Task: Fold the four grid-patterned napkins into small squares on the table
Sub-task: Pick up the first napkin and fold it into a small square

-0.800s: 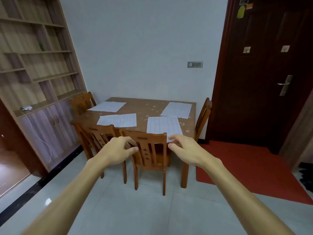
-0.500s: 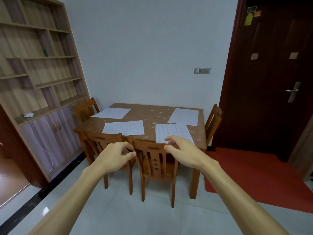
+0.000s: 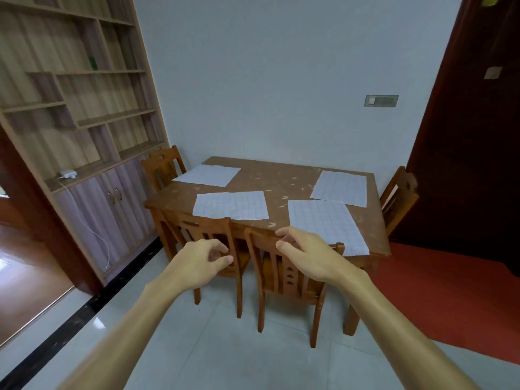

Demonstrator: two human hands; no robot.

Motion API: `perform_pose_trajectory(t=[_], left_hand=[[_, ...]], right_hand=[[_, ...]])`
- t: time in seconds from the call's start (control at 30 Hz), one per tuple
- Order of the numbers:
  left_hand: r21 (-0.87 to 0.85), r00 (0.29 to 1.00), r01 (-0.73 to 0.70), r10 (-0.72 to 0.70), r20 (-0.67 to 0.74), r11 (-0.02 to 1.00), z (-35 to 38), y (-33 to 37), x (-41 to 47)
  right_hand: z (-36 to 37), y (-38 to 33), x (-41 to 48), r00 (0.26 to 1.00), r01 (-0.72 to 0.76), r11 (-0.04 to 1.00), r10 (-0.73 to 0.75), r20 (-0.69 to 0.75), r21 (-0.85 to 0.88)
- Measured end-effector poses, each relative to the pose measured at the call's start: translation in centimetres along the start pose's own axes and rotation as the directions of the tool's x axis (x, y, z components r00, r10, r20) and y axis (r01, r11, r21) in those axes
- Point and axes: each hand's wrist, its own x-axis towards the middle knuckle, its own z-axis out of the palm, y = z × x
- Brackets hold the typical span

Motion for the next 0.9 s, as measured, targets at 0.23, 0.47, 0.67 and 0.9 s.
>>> perform_pose_trajectory(t=[0.23,0.47,0.67,0.9], left_hand=[[0.038,0.998,0.048,-0.049,0.034,0.998,-0.3,-3.3,10.6],[0.054,0.995,0.078,-0.08,0.053,0.996,-2.0,-5.9,21.4],[0.03,0.986,0.144,-0.145,0.076,0.989,-2.3,-10.2,27.1],[-0.029,0.978,0.197,-0.194,0.076,0.98,-2.8,-16.9,33.6]], right_hand=[[1.0,3.0,11.1,1.0,0.021,1.0,-0.021,0.018,0.013],[-0.2,5.0,22.8,0.999,0.014,0.999,-0.016,0.048,0.042],[1.4,6.3,30.7,0.993,0.004,0.999,-0.01,0.117,0.05],[5.0,6.3,39.6,0.988,-0.014,1.0,0.015,0.156,-0.012]])
